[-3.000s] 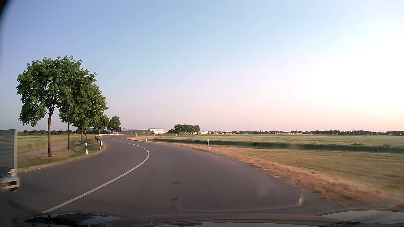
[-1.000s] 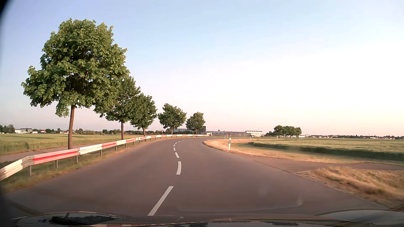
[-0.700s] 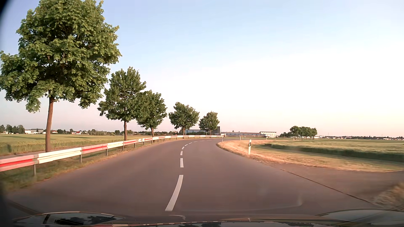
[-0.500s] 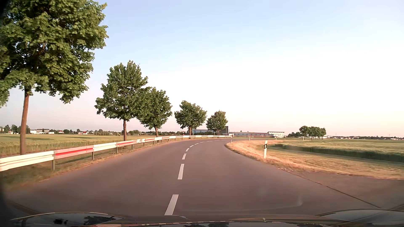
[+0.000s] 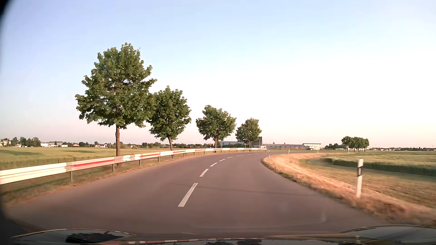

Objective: Follow the waypoints while adhering to traffic rules and regulations

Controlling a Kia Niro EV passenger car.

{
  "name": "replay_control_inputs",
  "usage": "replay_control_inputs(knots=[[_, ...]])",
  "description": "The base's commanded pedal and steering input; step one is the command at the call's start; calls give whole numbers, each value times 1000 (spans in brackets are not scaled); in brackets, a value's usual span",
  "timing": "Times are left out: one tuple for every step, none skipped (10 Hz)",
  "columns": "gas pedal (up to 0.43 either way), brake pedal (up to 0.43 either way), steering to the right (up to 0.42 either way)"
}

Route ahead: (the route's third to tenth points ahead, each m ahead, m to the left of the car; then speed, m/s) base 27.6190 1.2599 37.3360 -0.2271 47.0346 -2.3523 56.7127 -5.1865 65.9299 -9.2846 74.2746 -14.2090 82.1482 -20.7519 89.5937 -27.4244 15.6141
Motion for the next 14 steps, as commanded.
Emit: replay_control_inputs(knots=[[287,18,0],[280,12,0],[268,18,0],[260,18,2],[260,12,4],[260,18,5],[260,18,15],[260,18,29],[260,18,37],[260,12,41],[260,12,47],[260,12,51],[268,18,53],[287,18,53]])
